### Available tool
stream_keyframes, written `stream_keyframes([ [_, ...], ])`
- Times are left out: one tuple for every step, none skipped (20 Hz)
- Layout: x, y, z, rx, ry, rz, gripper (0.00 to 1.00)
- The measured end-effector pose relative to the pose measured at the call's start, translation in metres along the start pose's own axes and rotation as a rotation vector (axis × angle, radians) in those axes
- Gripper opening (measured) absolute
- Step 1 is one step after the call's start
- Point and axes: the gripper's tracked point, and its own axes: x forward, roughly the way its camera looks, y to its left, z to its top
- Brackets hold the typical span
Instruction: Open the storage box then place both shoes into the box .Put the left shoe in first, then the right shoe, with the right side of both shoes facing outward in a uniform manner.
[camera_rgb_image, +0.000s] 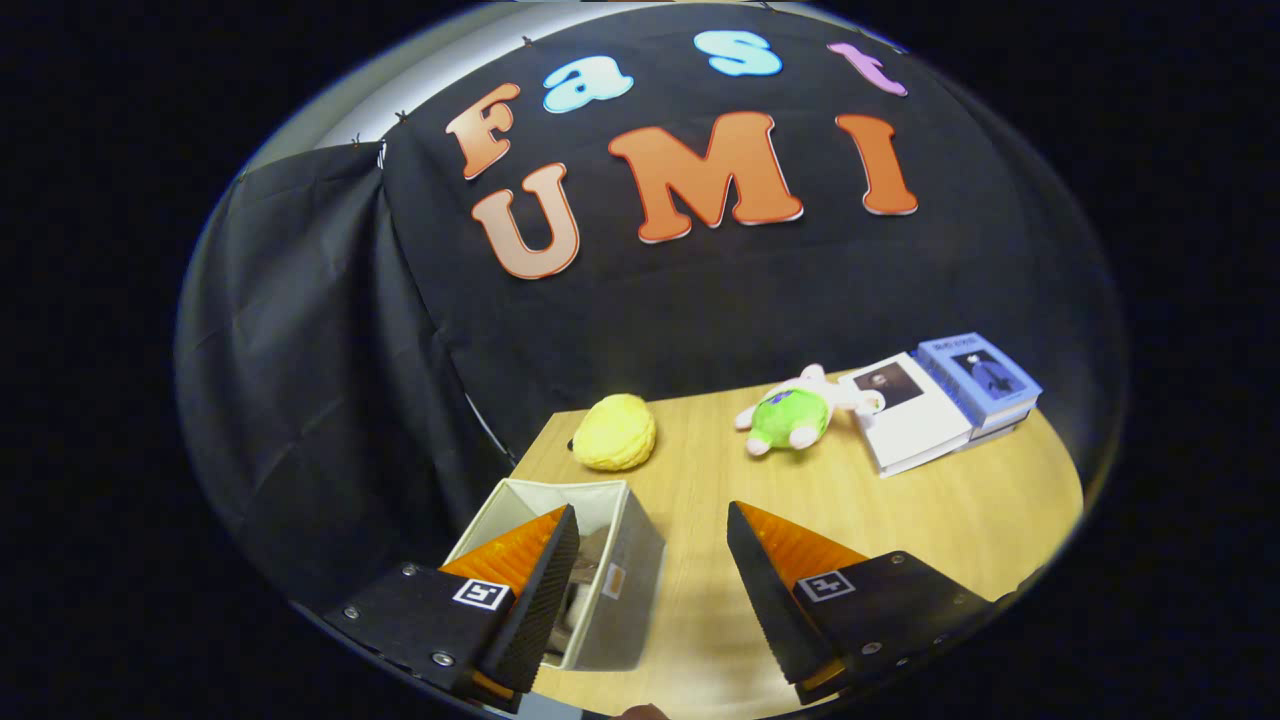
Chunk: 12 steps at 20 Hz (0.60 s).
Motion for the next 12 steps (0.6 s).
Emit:
stream_keyframes([
  [-0.007, -0.008, 0.007, -0.023, -0.033, -0.011, 0.91],
  [-0.015, -0.015, 0.015, -0.042, -0.070, -0.016, 0.93],
  [-0.024, -0.022, 0.024, -0.061, -0.114, -0.025, 0.94],
  [-0.031, -0.028, 0.033, -0.091, -0.157, -0.026, 0.94],
  [-0.037, -0.034, 0.038, -0.135, -0.205, -0.023, 0.94],
  [-0.042, -0.044, 0.042, -0.181, -0.244, -0.045, 0.94],
  [-0.047, -0.056, 0.044, -0.217, -0.271, -0.069, 0.97],
  [-0.054, -0.063, 0.049, -0.246, -0.301, -0.085, 0.98],
  [-0.062, -0.069, 0.053, -0.266, -0.336, -0.102, 0.98],
  [-0.072, -0.072, 0.057, -0.277, -0.371, -0.107, 0.98],
  [-0.082, -0.073, 0.062, -0.287, -0.413, -0.106, 0.98],
  [-0.094, -0.076, 0.068, -0.294, -0.452, -0.104, 0.98],
])
